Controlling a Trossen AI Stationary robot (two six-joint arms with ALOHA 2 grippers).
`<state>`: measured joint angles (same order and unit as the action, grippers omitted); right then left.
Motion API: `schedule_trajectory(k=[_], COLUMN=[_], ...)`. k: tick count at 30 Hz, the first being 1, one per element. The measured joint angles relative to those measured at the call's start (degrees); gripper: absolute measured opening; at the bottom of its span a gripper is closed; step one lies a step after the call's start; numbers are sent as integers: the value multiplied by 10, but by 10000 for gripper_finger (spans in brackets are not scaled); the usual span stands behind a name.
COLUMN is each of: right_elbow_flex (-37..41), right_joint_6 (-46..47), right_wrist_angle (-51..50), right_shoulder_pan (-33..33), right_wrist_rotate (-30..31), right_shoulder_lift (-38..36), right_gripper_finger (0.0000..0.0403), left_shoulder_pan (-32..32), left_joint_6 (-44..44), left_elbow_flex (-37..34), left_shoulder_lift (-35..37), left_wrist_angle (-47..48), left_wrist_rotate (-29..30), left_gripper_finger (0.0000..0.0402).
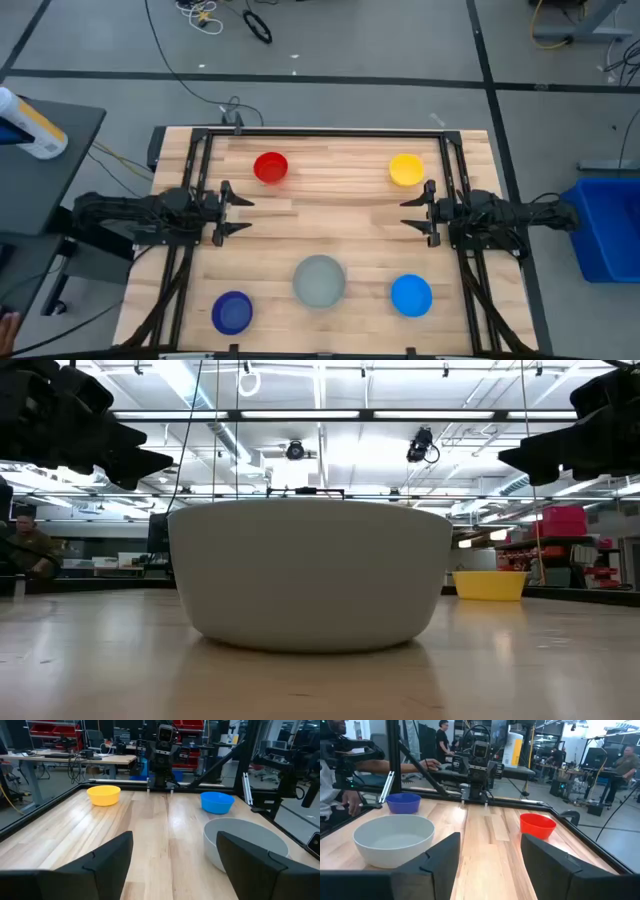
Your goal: Nest bowls inside each other
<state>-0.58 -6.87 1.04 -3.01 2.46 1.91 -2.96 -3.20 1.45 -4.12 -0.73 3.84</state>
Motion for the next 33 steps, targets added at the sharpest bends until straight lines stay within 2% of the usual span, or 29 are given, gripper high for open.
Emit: schedule_trajectory(k=[22, 33], right_elbow_flex=[0, 0], right_joint_6=[0, 0], right_wrist_angle=[0, 0], right_shoulder_pan=[0, 0], right_wrist_rotate=[0, 0], right_shoulder_lift=[0, 0], right_gripper_finger=[188, 186], left_shoulder_pan=[0, 0], left_joint_6=[0, 0], left_elbow_flex=[0, 0], left_shoulder_lift=[0, 0], left_wrist_angle=[0, 0], left_wrist_rotate=[0, 0], left_gripper_finger=[294, 294])
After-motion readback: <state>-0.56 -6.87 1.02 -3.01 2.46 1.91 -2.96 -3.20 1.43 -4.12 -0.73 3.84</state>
